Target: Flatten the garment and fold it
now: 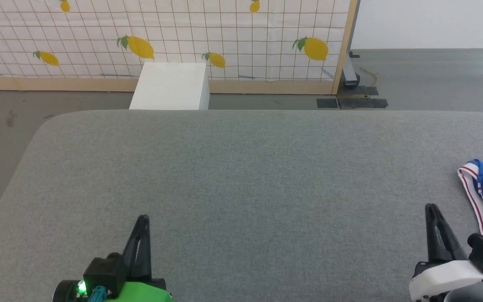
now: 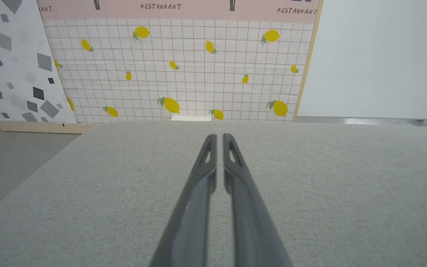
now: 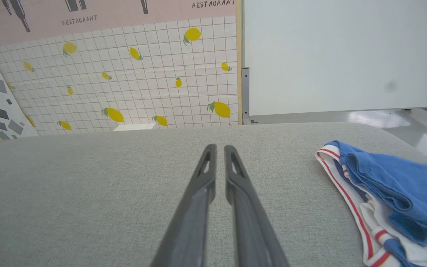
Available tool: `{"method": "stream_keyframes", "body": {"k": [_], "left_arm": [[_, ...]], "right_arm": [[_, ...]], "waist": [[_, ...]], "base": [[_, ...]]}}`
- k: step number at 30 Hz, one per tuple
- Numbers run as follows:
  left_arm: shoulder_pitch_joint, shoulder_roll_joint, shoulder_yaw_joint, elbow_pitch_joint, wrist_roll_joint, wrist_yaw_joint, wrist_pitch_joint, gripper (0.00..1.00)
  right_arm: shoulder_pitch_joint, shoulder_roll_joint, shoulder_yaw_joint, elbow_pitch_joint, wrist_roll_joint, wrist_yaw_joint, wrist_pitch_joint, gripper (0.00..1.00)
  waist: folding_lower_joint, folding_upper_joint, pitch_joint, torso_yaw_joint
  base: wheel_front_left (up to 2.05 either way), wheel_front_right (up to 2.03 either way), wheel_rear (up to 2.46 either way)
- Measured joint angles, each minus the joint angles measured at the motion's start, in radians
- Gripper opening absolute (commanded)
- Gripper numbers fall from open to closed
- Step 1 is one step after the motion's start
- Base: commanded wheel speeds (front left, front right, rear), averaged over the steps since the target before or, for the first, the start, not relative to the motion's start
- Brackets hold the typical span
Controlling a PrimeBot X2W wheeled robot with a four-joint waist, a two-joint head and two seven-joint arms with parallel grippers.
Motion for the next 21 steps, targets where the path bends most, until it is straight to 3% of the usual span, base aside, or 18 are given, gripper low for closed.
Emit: {"method": "stream_keyframes", "body": {"k": [21], "left_arm": [[-0.004,-0.012,0.028,0.0,0.021,-0.011,0.037,0.0]], "right_arm": [[0.0,0.0,0.02,-0.016,-0.007,0.0,0.027,0.0]], "waist": [[0.0,0.0,0.006,0.002]], "base": [[0.0,0.0,0.0]]}}
